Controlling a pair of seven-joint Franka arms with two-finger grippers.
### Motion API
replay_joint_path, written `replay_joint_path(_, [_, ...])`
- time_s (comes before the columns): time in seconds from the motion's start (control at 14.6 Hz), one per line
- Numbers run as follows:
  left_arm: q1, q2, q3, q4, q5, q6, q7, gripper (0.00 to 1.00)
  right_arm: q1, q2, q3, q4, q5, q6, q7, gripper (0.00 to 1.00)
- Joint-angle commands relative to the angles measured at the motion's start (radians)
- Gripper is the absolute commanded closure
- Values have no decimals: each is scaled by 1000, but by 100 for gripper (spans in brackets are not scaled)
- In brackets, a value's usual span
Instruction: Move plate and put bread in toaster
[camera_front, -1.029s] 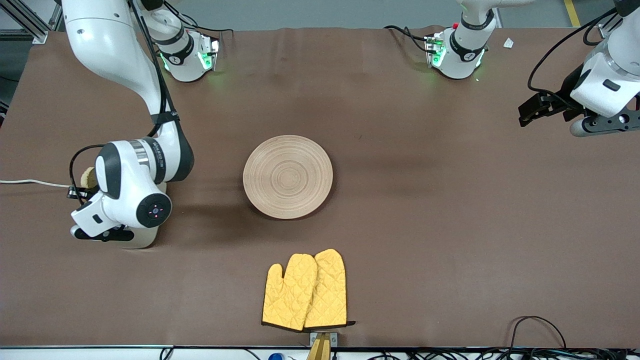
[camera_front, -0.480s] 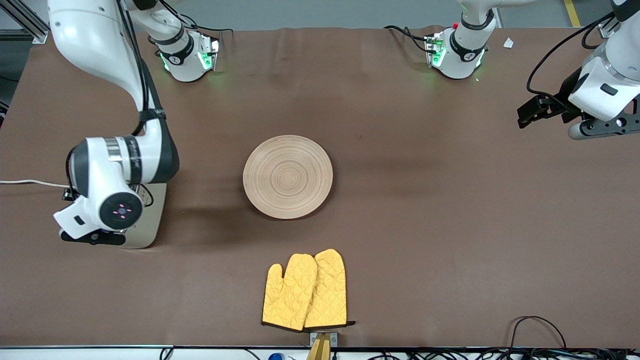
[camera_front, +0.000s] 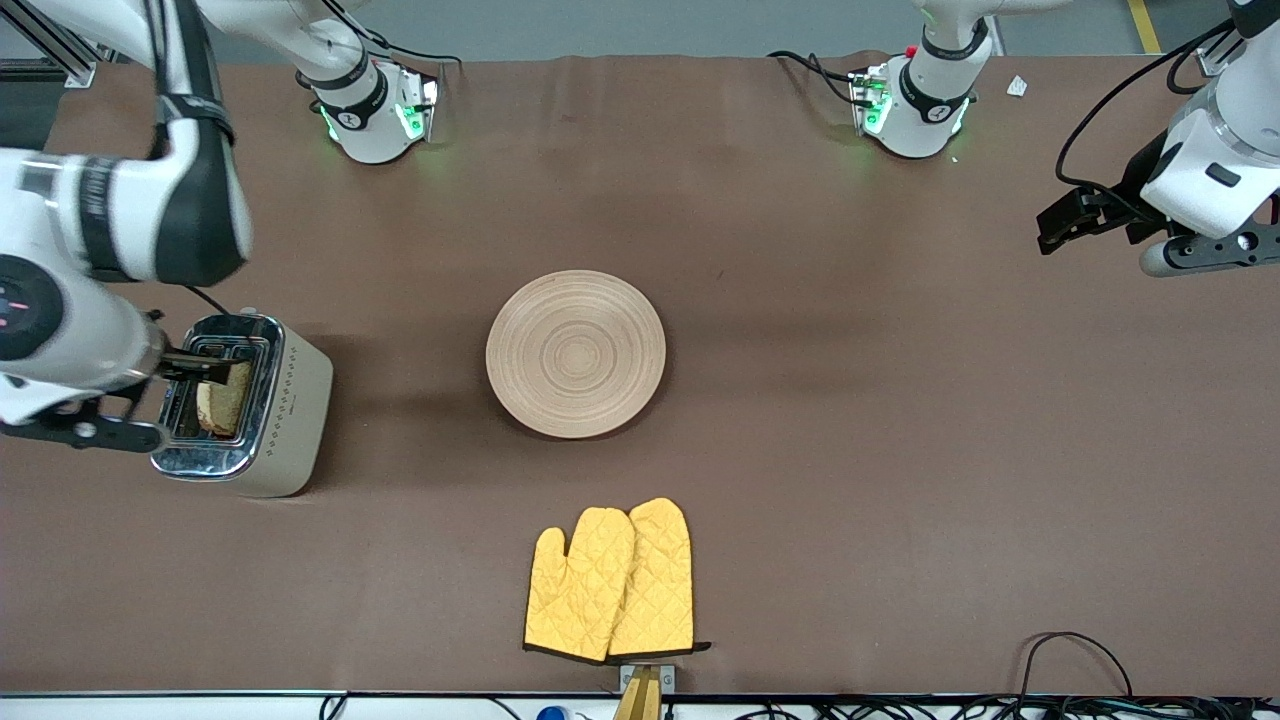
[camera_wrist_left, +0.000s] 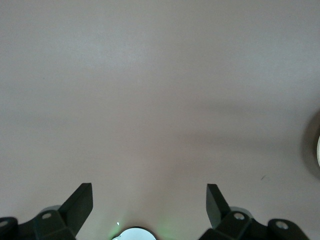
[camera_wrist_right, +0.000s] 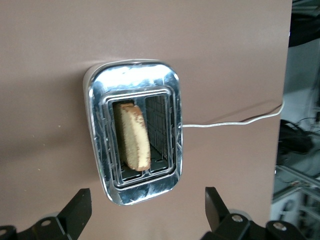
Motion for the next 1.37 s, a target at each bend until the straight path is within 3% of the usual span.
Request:
replay_joint_path(0.0, [1,-13,2,18,3,-43,10,0,-101,-20,17,-27,69,27,-16,0])
replay_joint_path(0.27, [1,-36,2,10,6,-33,11,0,-194,-36,17,-27,174,50,-138,0])
replay_joint_path(0.55, [1,-43,1,5,28,-8,13,0,-222,-146,15,-52,286,32,-233,0])
replay_joint_path(0.89, [1,-41,1,7,26,1,13,0,-205,-370,24,-196,291,27,-233,0])
replay_joint_path(1.1, [2,-33,2,19,26,-7,23,0,-199,-506,27,-355,290,82,-223,0])
replay_joint_path(1.3, [2,-18,2,47,28,-8,51,0,-190,-514,29,-328,279,49,-224,0])
